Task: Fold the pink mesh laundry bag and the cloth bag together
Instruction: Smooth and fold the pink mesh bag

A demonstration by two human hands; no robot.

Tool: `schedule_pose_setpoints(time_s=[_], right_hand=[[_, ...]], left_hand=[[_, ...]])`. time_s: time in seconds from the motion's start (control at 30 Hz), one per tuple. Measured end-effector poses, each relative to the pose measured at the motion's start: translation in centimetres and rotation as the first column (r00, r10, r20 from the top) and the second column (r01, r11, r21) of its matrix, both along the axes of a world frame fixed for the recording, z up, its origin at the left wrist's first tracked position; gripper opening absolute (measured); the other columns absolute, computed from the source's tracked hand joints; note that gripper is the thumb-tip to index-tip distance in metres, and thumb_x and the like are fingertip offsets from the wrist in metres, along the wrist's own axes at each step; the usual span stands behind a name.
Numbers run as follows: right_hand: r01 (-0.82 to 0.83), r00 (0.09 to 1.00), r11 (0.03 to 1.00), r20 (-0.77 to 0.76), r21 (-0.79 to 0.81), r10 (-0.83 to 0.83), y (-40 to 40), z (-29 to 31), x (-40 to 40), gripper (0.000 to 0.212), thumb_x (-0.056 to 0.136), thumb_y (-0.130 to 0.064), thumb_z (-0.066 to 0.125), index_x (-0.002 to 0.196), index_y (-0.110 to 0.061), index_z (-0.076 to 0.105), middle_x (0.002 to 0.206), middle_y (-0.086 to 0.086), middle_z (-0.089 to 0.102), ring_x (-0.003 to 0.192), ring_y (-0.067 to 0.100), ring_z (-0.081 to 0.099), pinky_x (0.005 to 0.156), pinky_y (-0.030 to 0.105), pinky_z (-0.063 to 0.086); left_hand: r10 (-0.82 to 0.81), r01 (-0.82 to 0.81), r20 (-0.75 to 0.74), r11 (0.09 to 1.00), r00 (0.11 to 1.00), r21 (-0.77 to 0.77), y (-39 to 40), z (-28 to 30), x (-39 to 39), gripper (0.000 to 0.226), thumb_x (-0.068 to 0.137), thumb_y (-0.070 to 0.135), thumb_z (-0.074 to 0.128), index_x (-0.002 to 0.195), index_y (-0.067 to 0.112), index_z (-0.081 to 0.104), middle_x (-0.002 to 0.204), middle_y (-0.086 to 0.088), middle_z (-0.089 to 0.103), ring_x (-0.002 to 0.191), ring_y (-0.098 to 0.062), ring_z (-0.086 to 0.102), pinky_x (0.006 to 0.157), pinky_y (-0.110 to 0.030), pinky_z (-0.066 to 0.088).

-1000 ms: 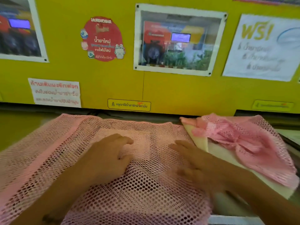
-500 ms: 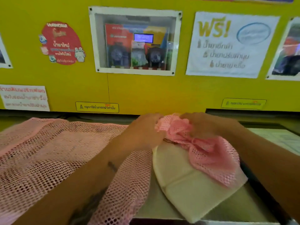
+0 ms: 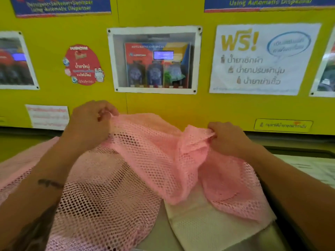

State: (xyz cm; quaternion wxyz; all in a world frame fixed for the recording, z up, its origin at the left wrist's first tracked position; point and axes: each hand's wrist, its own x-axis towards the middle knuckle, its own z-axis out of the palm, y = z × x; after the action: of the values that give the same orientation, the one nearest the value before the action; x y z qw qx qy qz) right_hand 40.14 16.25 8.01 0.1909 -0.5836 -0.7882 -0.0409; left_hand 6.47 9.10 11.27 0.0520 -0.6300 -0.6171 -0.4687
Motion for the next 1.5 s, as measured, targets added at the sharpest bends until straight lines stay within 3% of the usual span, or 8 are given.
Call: schedule_pose_setpoints(time_s=[0.13, 0.27, 0.4, 0.53, 0.67, 0.87, 1.23, 1.5], right_hand=[[-0.189, 0.906, 0.98, -0.372, 0.065, 0.2, 0.6, 2.3, -3.5, 0.011, 0.088, -0.017, 0.061, 0.088, -0.009, 0.054, 0.083, 0.007, 0.06, 0.072, 0.017, 0.05, 0.06, 0.034, 0.034], [-0.305, 0.932, 0.947, -0.234, -0.097, 0.276, 1.1, 3.7, -6.6, 0.025, 0.086, -0.019, 0.067, 0.106, -0.023, 0.05, 0.095, 0.001, 0.061, 0.083, 0.017, 0.058, 0.069, 0.037, 0.044], [-0.165, 0.911, 0.78, 0.21, -0.604, 0.355, 0.5, 3.3, -10.2, 0.045, 0.081, -0.022, 0.072, 0.121, -0.035, 0.055, 0.108, -0.013, 0.057, 0.096, 0.007, 0.055, 0.075, 0.027, 0.043], [-0.258, 0.933, 0.655, -0.006, -0.71, 0.36, 0.2, 4.2, -12.4, 0.035, 0.076, -0.027, 0.071, 0.109, -0.041, 0.072, 0.102, -0.015, 0.07, 0.094, 0.01, 0.064, 0.081, 0.028, 0.047], [-0.344, 0.936, 0.671, -0.18, -0.656, 0.304, -0.2, 5.2, -14.4, 0.023, 0.094, -0.03, 0.064, 0.116, -0.035, 0.069, 0.093, -0.001, 0.078, 0.085, 0.02, 0.073, 0.079, 0.033, 0.053], [-0.191, 0.934, 0.815, 0.155, -0.547, 0.323, 0.0, 1.9, -20.1, 0.054, 0.087, -0.038, 0.063, 0.139, -0.038, 0.047, 0.125, -0.013, 0.06, 0.107, 0.008, 0.056, 0.095, 0.033, 0.046], [-0.369, 0.913, 0.839, 0.015, -0.399, 0.408, -0.7, 2.1, -21.2, 0.029, 0.089, -0.012, 0.054, 0.092, -0.038, 0.066, 0.089, -0.013, 0.06, 0.079, 0.008, 0.059, 0.074, 0.04, 0.052], [-0.235, 0.952, 0.885, 0.087, -0.401, 0.293, 1.2, 1.2, -24.2, 0.032, 0.098, -0.025, 0.05, 0.13, -0.027, 0.058, 0.129, -0.002, 0.056, 0.109, 0.016, 0.053, 0.092, 0.033, 0.045]], left_hand=[[0.301, -0.304, -0.078, 0.952, 0.95, -0.037, -2.2, 0.9, -7.6, 0.027, 0.092, 0.008, 0.051, 0.085, 0.027, 0.068, 0.097, -0.01, 0.066, 0.077, -0.032, 0.061, 0.074, -0.039, 0.052], [0.424, -0.482, -0.248, 0.834, 0.871, -0.269, -2.8, -0.1, -12.4, 0.029, 0.08, 0.009, 0.063, 0.106, 0.022, 0.068, 0.115, -0.022, 0.059, 0.096, -0.044, 0.059, 0.088, -0.049, 0.052], [0.113, -0.194, -0.262, 0.932, 0.958, -0.306, -2.8, -4.0, -10.7, 0.035, 0.09, 0.018, 0.06, 0.124, 0.026, 0.061, 0.122, -0.007, 0.054, 0.107, -0.026, 0.055, 0.096, -0.042, 0.046], [-0.205, 0.017, -0.221, 0.769, 0.954, -0.639, -2.0, -8.0, -9.6, 0.042, 0.089, 0.041, 0.058, 0.13, 0.039, 0.051, 0.133, 0.004, 0.049, 0.121, -0.019, 0.049, 0.107, -0.047, 0.041], [-0.294, 0.07, -0.217, 0.726, 0.931, -0.684, -1.5, -10.3, -10.8, 0.042, 0.088, 0.05, 0.058, 0.129, 0.039, 0.053, 0.123, 0.007, 0.049, 0.116, -0.015, 0.049, 0.105, -0.044, 0.041], [-0.319, 0.26, -0.072, 0.867, 0.945, -0.426, 0.3, -8.9, -12.1, 0.012, 0.091, 0.025, 0.063, 0.098, 0.031, 0.071, 0.096, 0.014, 0.061, 0.092, -0.004, 0.057, 0.09, -0.038, 0.051], [0.3, -0.302, -0.17, 0.953, 0.939, 0.014, 1.2, -4.4, -20.6, 0.018, 0.087, 0.011, 0.051, 0.081, 0.014, 0.068, 0.089, -0.008, 0.061, 0.082, -0.032, 0.059, 0.072, -0.039, 0.051], [-0.08, 0.112, 0.08, 0.793, 0.994, -0.599, -1.4, -2.9, -21.3, 0.022, 0.096, 0.033, 0.05, 0.092, 0.029, 0.071, 0.054, -0.004, 0.067, 0.061, -0.016, 0.068, 0.082, -0.037, 0.047]])
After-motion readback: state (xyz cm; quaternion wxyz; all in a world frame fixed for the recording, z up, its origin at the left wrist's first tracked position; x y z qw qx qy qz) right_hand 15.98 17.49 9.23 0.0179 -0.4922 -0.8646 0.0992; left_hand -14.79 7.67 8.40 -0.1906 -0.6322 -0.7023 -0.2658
